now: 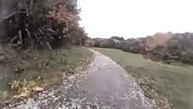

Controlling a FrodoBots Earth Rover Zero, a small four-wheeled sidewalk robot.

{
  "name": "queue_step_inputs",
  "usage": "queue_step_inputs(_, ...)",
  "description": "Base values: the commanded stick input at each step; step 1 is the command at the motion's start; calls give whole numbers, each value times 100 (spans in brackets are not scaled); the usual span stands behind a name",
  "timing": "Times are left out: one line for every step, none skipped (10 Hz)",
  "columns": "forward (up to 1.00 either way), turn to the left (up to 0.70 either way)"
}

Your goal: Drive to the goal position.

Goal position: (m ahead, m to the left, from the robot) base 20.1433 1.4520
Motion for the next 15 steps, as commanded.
queue_step_inputs(100, 1)
queue_step_inputs(100, 0)
queue_step_inputs(100, -9)
queue_step_inputs(100, -28)
queue_step_inputs(100, -39)
queue_step_inputs(100, -38)
queue_step_inputs(100, -36)
queue_step_inputs(100, 0)
queue_step_inputs(100, 0)
queue_step_inputs(100, 0)
queue_step_inputs(100, 0)
queue_step_inputs(100, 0)
queue_step_inputs(100, 0)
queue_step_inputs(100, 0)
queue_step_inputs(98, 0)
